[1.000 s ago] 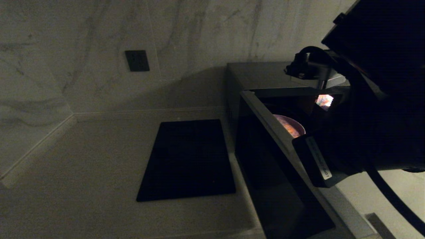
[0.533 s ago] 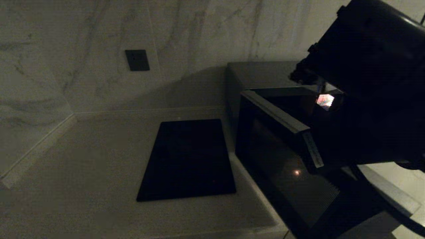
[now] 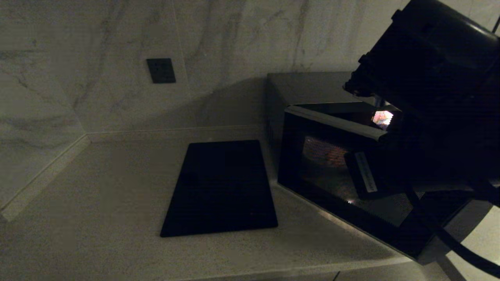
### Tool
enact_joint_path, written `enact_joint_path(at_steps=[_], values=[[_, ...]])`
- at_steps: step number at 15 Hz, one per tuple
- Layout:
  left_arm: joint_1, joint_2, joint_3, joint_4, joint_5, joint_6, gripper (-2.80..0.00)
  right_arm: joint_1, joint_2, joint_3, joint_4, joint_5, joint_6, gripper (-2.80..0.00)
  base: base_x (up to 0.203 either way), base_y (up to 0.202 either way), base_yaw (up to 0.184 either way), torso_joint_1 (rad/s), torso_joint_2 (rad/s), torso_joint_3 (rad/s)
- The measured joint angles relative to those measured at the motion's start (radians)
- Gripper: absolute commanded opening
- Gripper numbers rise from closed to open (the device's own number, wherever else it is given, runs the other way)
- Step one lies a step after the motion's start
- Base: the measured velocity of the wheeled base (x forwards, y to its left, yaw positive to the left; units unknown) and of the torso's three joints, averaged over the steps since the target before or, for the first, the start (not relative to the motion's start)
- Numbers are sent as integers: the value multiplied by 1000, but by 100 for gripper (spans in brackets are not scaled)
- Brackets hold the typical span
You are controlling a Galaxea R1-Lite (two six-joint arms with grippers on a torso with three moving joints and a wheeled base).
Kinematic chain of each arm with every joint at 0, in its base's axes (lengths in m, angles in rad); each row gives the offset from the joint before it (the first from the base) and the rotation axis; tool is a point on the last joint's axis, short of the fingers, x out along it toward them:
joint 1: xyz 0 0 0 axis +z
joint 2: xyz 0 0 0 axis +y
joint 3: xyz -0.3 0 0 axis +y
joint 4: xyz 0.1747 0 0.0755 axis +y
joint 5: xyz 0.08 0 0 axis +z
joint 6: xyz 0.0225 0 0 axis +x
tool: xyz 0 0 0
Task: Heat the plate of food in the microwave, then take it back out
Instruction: Close the microwave oven
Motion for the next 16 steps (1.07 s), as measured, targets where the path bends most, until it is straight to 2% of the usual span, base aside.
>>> enact_joint_path(at_steps=[2,4,8,11,13,16], values=[[1,0,0,0,0,0,-280,-33,9,0,0,-47,33,-280,0,0,0,0,0,0],[0,0,0,0,0,0,-280,-106,28,0,5,-94,80,-280,0,0,0,0,0,0],[0,0,0,0,0,0,-280,-311,71,0,-11,-116,135,-280,0,0,0,0,0,0],[0,0,0,0,0,0,-280,-451,109,0,-104,-117,137,-280,0,0,0,0,0,0],[0,0,0,0,0,0,-280,-508,134,0,-175,-116,135,-280,0,0,0,0,0,0],[0,0,0,0,0,0,-280,-537,161,-1,-236,-114,134,-280,0,0,0,0,0,0]])
